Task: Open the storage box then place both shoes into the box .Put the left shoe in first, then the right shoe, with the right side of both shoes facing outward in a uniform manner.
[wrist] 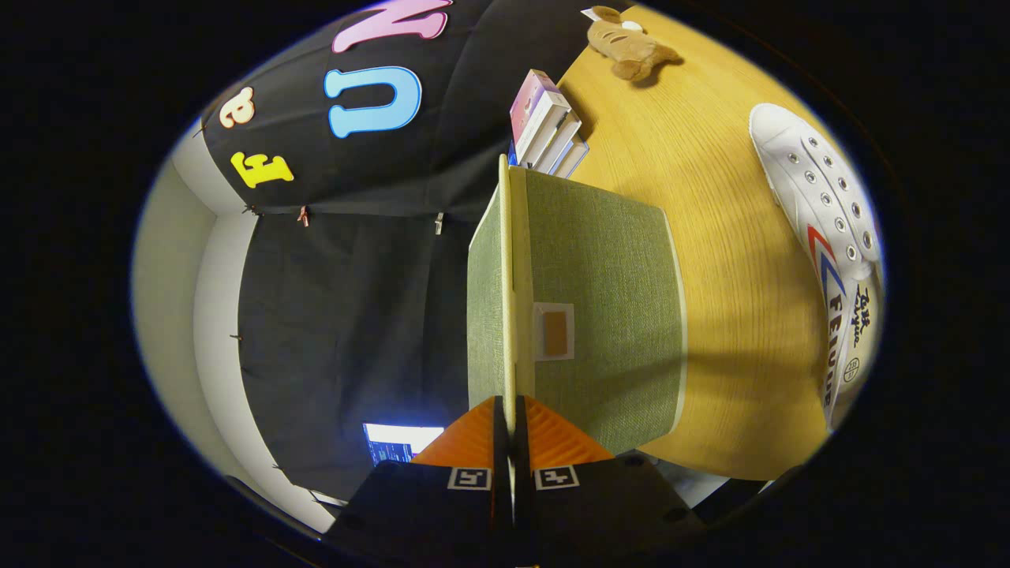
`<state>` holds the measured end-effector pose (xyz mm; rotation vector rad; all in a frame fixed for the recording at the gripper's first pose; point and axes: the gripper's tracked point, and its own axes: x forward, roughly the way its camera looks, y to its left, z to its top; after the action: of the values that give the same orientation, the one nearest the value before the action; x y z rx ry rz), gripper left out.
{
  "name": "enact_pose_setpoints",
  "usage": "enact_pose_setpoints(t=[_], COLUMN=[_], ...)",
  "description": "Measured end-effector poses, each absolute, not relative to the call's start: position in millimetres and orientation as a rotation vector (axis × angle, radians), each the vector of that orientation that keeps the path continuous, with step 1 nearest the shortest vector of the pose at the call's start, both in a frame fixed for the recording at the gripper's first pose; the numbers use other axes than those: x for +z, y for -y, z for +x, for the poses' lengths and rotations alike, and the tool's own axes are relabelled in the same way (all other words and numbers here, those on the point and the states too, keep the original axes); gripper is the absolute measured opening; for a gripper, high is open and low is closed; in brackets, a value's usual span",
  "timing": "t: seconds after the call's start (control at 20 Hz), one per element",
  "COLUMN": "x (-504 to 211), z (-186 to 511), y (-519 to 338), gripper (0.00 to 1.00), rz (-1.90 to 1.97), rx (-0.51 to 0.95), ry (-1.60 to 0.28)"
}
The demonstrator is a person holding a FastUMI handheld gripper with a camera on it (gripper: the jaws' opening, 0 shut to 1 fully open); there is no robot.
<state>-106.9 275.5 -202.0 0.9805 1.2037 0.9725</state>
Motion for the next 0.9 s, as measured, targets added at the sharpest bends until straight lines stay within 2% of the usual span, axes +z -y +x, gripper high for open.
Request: enact_pose_setpoints(t=[0.15,0.35,0.9], x=[-198,-197,-97], z=[-120,-120,-125], y=[-279,-278,-317], gripper=[0.05,0.05,0.05], rz=[0.954,0.893,0.791], rx=[0.982,0.907,0.952], ry=[-1.267,-1.297,-1.167])
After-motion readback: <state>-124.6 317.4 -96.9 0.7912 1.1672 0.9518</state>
